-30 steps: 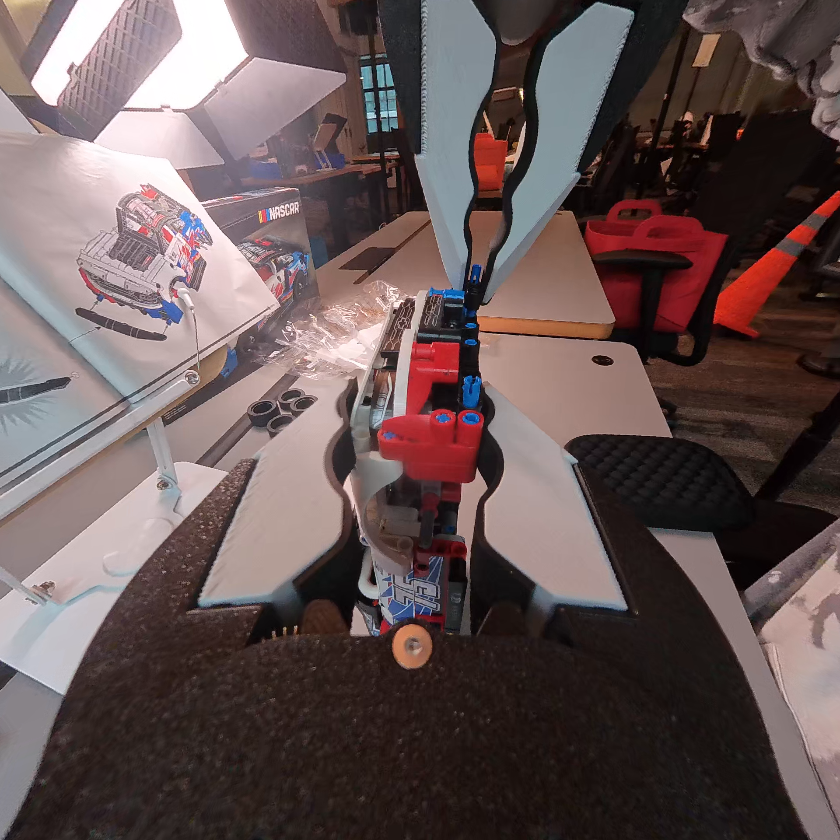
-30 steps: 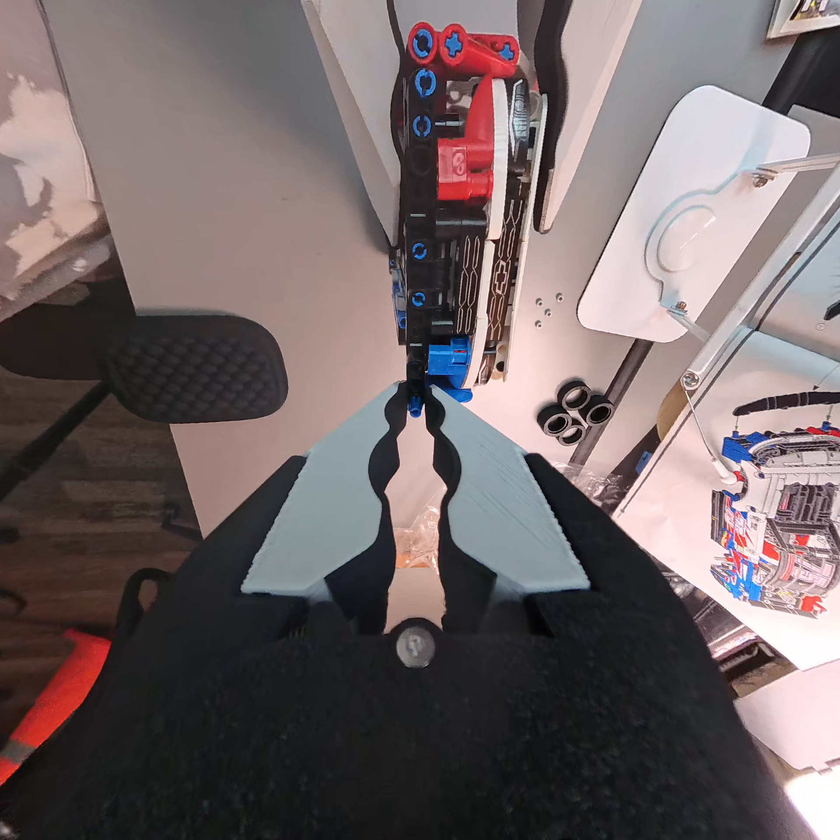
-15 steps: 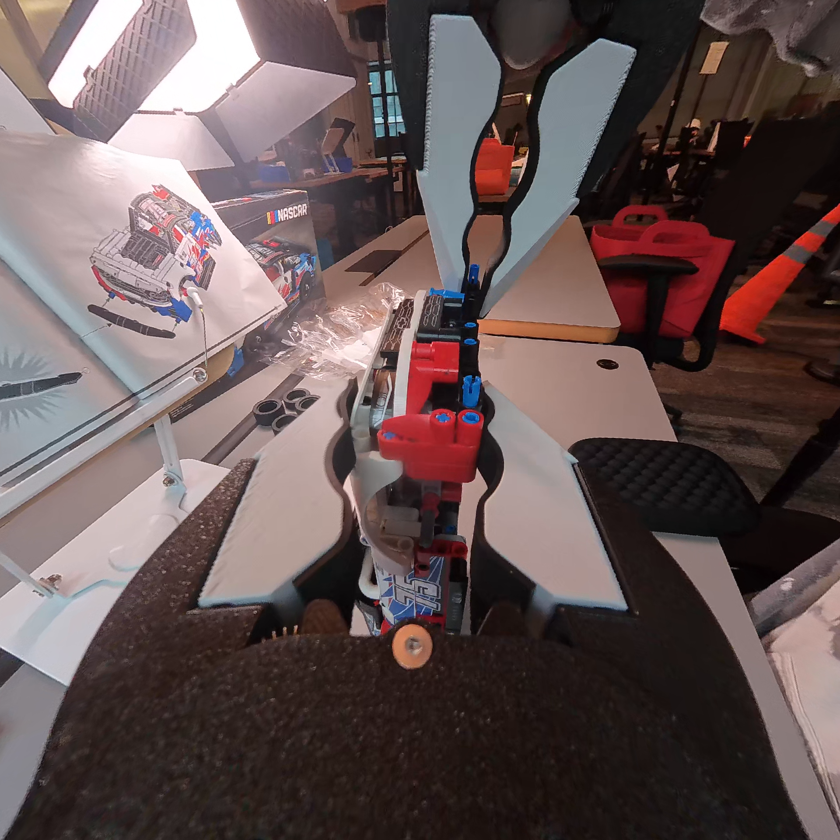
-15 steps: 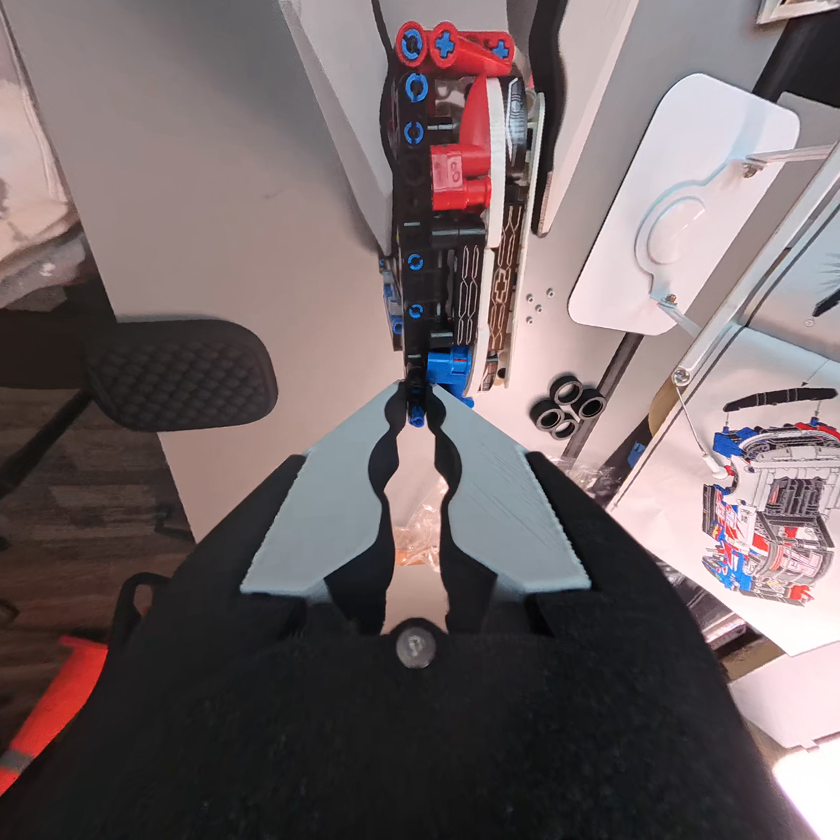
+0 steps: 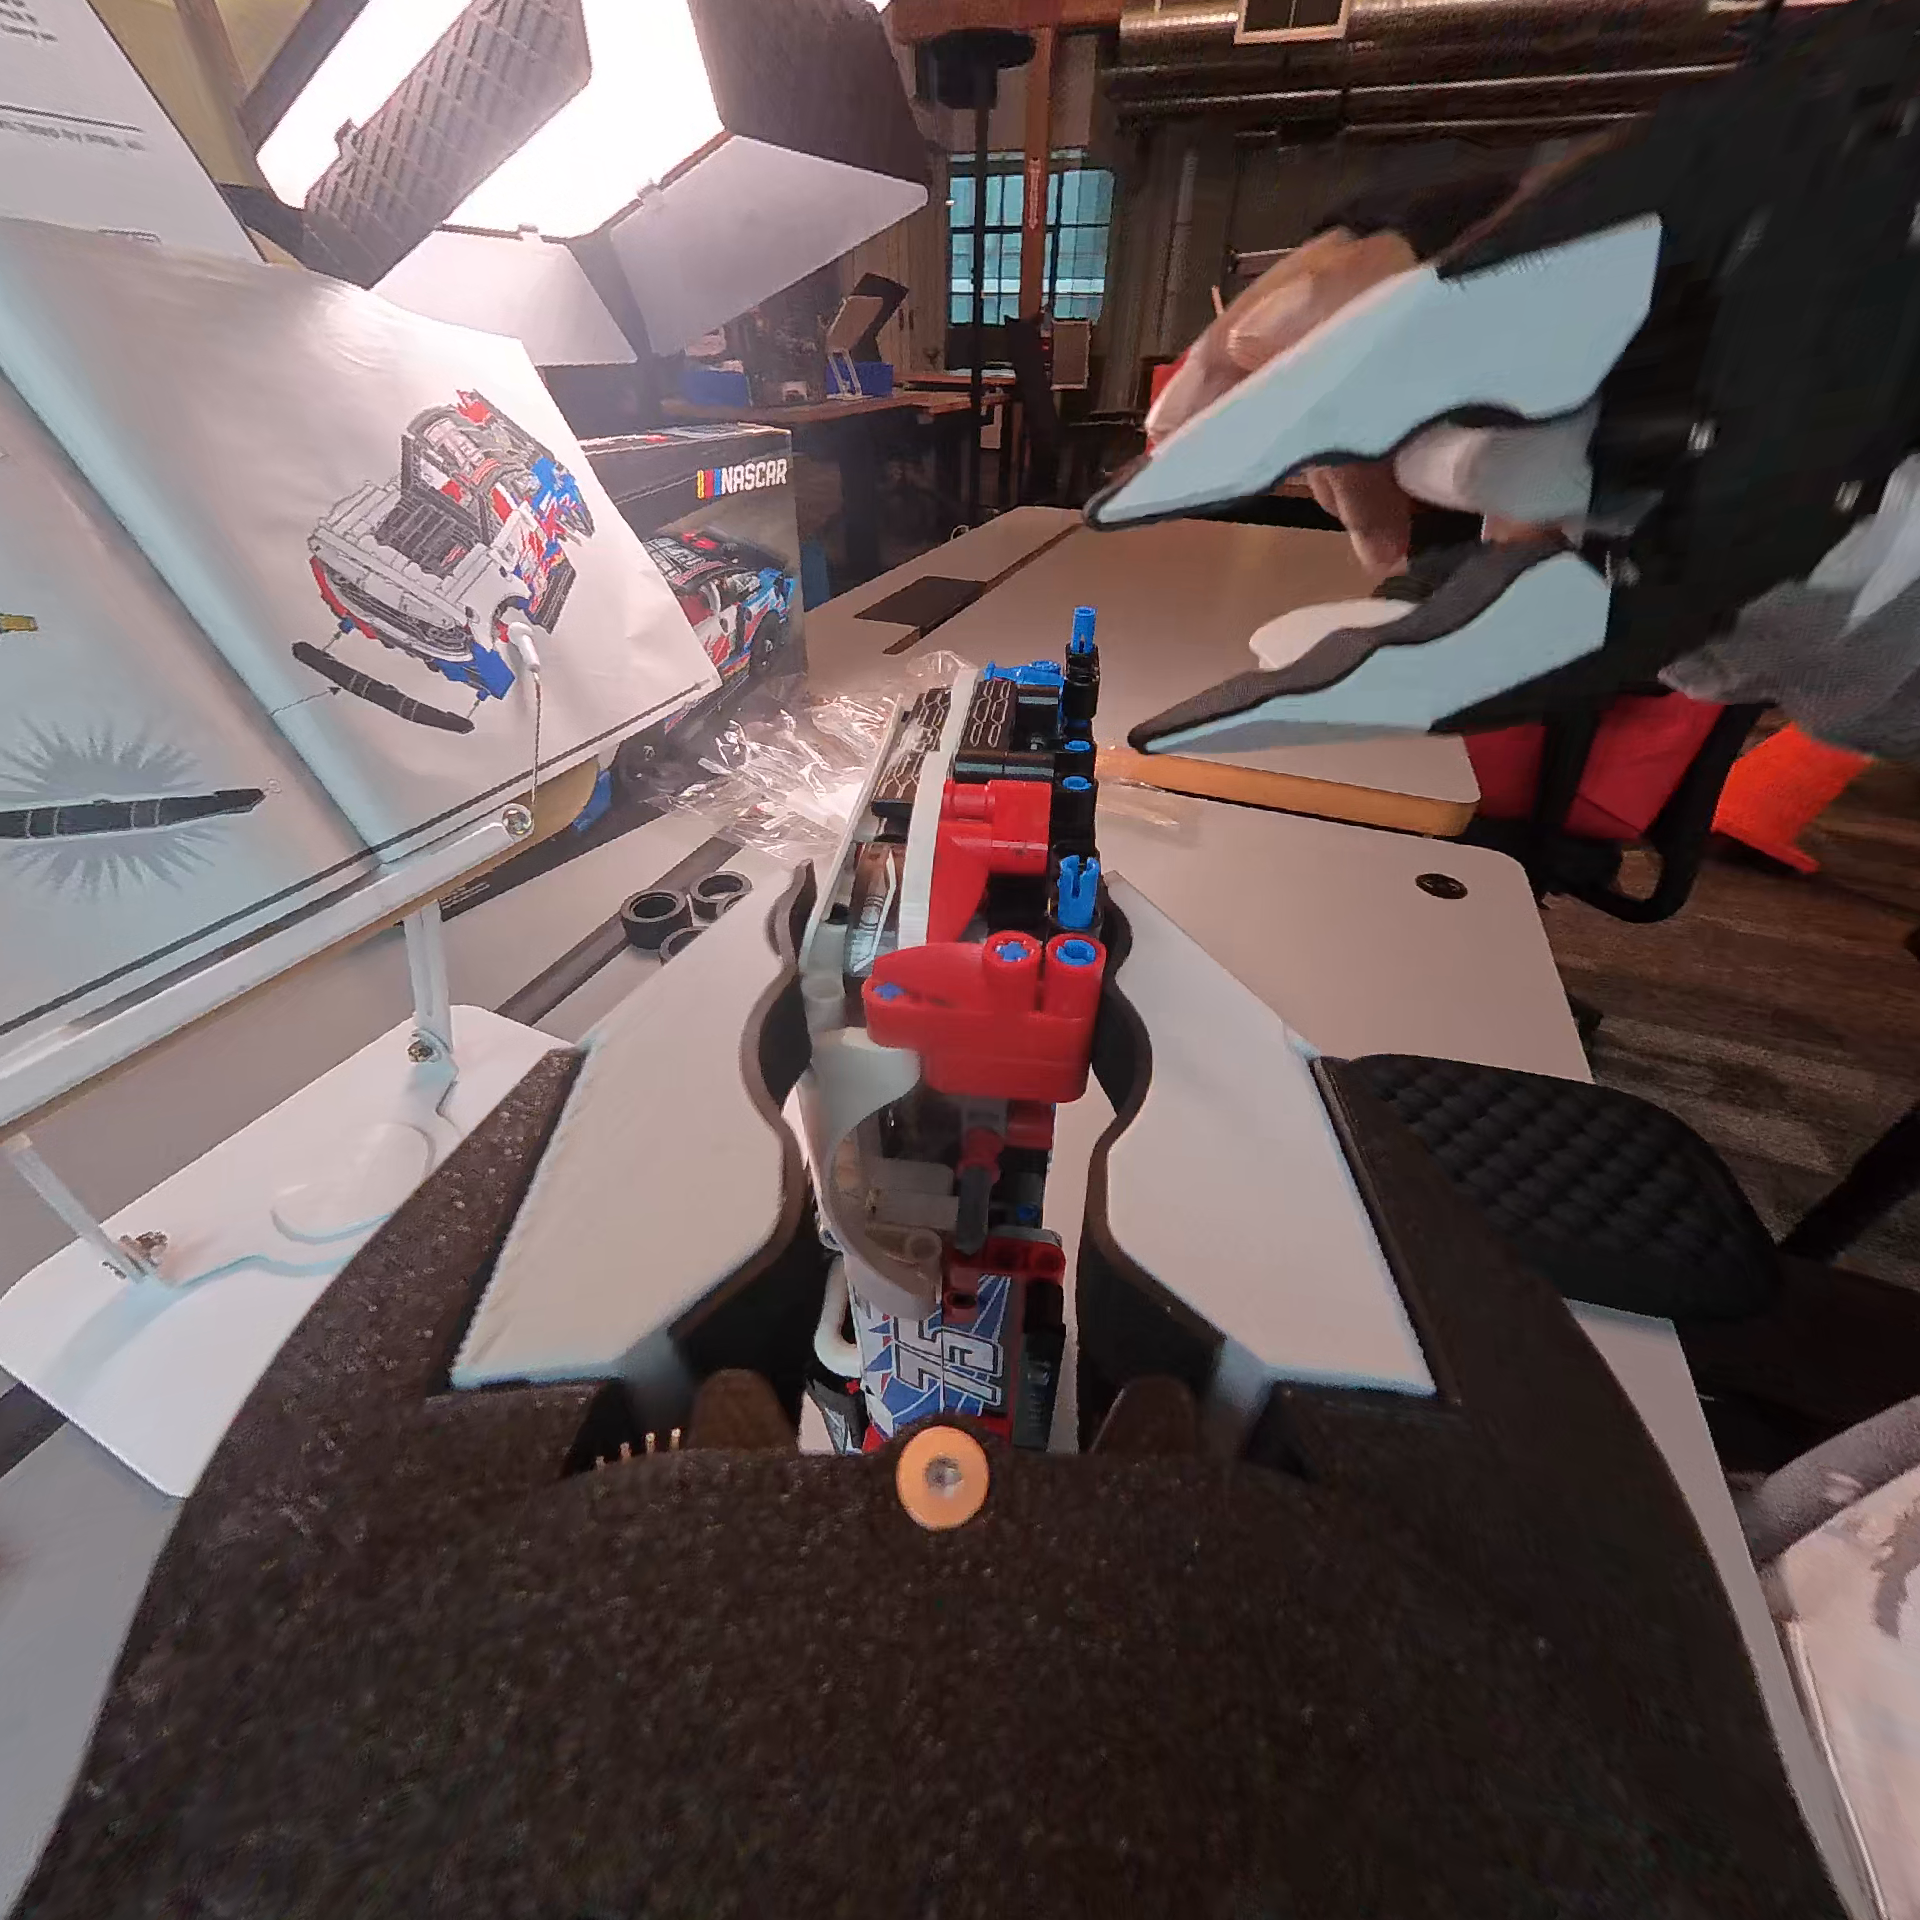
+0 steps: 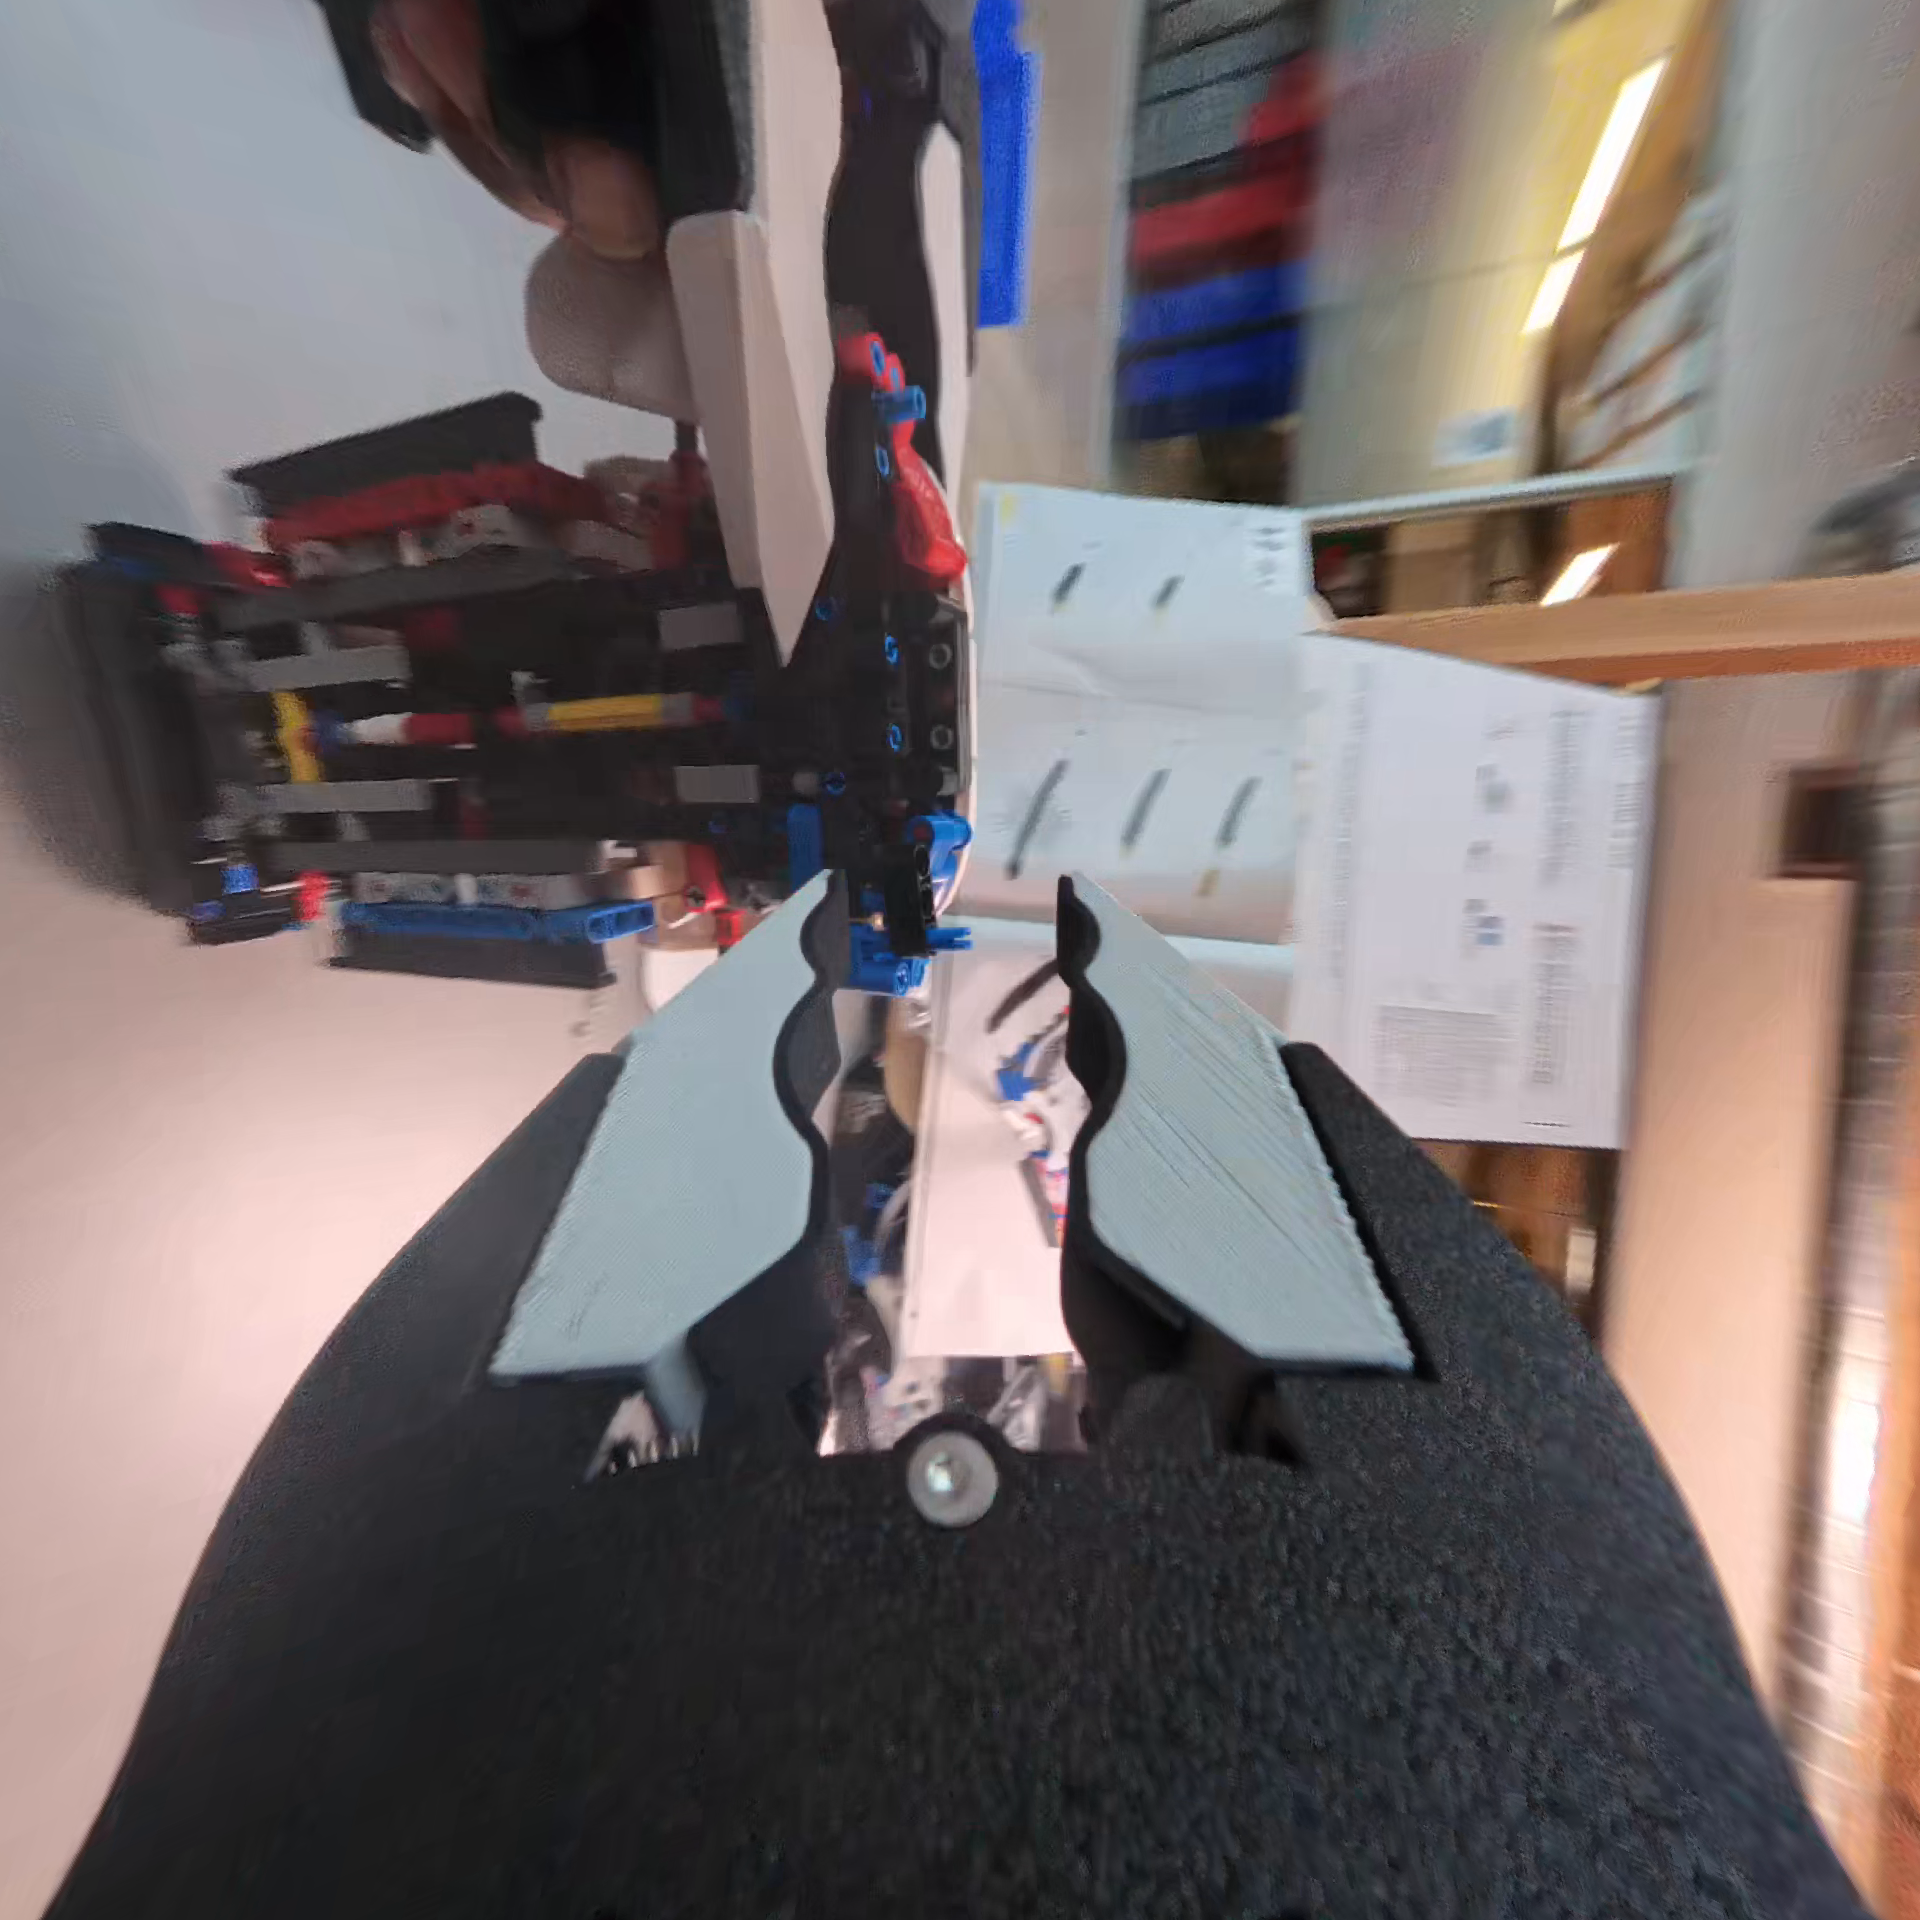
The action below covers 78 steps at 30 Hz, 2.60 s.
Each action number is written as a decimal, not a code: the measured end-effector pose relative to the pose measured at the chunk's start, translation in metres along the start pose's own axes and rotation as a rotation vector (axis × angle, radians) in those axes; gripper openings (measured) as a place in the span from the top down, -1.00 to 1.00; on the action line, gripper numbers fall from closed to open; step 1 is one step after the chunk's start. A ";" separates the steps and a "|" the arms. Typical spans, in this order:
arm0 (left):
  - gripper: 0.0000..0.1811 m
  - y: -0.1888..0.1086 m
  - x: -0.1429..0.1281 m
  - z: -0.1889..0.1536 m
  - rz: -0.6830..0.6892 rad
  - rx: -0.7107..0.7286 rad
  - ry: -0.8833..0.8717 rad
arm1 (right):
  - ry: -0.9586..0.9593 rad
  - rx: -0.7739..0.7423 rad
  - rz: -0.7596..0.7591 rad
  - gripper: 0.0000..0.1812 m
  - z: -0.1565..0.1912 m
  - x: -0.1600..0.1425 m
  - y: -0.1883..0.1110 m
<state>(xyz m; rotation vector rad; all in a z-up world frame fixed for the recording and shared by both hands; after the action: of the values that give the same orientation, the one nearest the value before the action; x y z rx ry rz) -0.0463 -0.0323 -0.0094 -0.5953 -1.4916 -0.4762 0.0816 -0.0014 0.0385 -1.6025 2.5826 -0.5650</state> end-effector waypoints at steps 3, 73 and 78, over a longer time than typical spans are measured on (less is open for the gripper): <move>0.44 0.001 0.000 0.002 0.007 0.012 -0.020 | -0.067 -0.164 -0.001 0.51 0.025 -0.005 0.009; 0.44 -0.002 0.000 0.006 0.013 0.020 -0.057 | -0.060 -0.138 -0.006 0.49 0.026 -0.018 0.015; 0.43 -0.001 0.000 0.003 0.001 -0.009 -0.040 | 0.343 0.105 -0.191 0.64 0.004 -0.015 0.000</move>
<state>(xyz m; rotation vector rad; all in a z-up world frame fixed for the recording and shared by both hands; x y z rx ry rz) -0.0496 -0.0313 -0.0095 -0.6158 -1.5275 -0.4730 0.0894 0.0104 0.0330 -1.8731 2.5789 -1.0575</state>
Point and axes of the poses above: each gripper's, where its closed fingertips meet, y out along the fingers, x out of its top, z = x × y across the jaws, the point moved 6 cm from there along -y, back along the fingers
